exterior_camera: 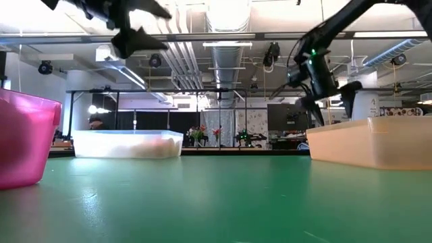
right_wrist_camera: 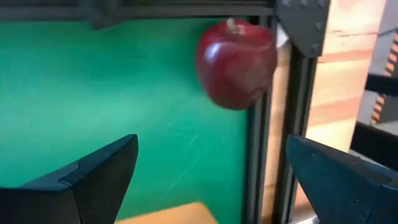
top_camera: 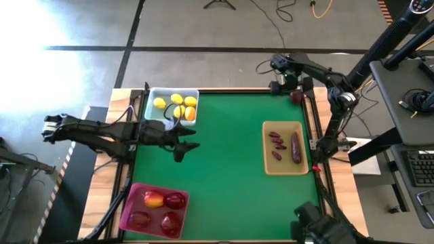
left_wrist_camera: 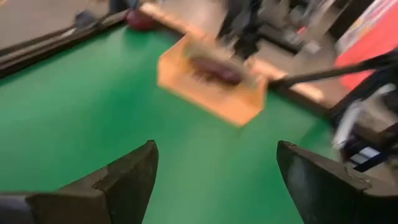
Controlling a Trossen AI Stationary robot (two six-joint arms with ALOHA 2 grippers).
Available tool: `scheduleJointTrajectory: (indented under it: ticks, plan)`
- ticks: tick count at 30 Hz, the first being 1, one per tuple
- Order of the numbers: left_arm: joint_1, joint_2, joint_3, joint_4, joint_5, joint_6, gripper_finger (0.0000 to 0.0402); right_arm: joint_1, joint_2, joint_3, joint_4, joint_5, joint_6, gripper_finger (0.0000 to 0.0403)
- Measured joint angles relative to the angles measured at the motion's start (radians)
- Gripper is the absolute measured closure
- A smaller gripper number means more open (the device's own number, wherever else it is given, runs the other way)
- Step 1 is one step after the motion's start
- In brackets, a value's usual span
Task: Sort produce into baskets
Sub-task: Put the apple into the pink transparent bin
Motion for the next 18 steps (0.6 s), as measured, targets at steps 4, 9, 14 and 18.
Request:
scheduleJointTrajectory:
  ticks: [4,9,14,18]
  plan:
    - [-0.044,-0.001,-0.052,0.201,-0.025,0.006,0.0093,-0.058,0.039,0.002,0.026,0.031,-0.003,0.0003]
    - [-0.041,0.001,-0.088,0.261,-0.031,0.005,0.0093,-0.083,0.105,0.046,0.083,0.065,0.018,0.0003]
    - [-0.027,-0.016,-0.101,0.262,-0.06,-0.016,0.0093,-0.095,0.207,0.119,0.026,0.091,0.047,0.001]
    - [-0.013,-0.044,-0.112,0.244,-0.112,0.018,0.0093,-0.096,0.307,0.184,-0.103,0.103,0.042,0.0033]
